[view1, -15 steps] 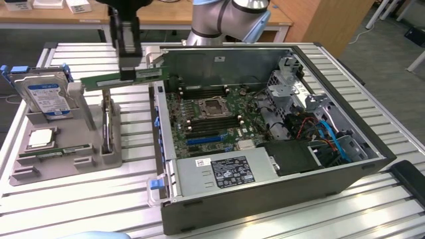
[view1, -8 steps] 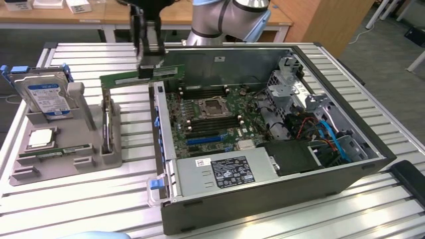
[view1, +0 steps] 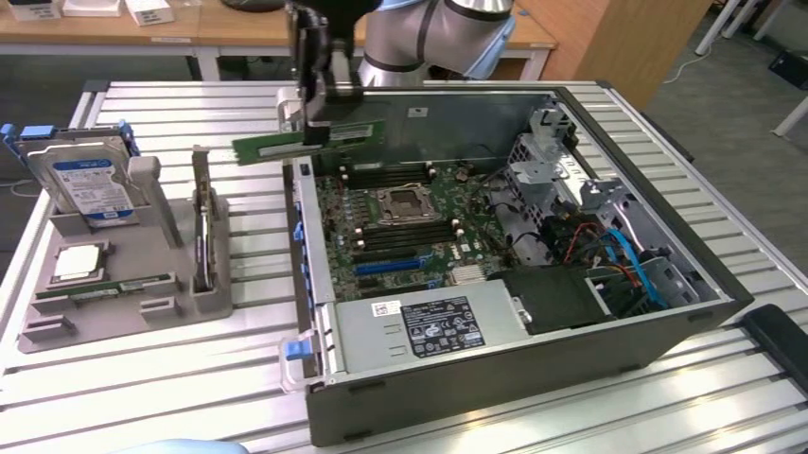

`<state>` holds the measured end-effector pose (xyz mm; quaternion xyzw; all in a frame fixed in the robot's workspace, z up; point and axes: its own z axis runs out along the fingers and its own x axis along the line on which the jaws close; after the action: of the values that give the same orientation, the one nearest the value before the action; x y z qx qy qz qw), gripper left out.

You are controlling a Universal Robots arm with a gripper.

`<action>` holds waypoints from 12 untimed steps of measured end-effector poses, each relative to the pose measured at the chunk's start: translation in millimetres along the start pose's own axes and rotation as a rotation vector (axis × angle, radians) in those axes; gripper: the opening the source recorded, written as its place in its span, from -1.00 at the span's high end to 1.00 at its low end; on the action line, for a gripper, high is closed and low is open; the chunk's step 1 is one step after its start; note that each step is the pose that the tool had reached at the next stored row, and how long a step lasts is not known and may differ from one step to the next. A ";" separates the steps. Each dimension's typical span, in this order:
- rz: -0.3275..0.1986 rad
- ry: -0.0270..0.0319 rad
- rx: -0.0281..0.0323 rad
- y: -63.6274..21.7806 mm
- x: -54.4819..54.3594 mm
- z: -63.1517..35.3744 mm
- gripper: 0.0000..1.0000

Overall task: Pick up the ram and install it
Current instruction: 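Pick up the ram and move it above insertion slot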

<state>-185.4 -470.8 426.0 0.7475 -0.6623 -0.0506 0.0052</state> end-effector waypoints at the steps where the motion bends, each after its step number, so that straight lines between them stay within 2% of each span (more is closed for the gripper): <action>1: 0.000 -0.0008 0.0001 -4.0 0.5 -0.5 0.74; 12: -0.001 -0.0089 0.0010 -48.6 5.7 -5.9 0.74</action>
<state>-136.2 -470.8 427.8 0.7475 -0.6621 -0.0536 0.0018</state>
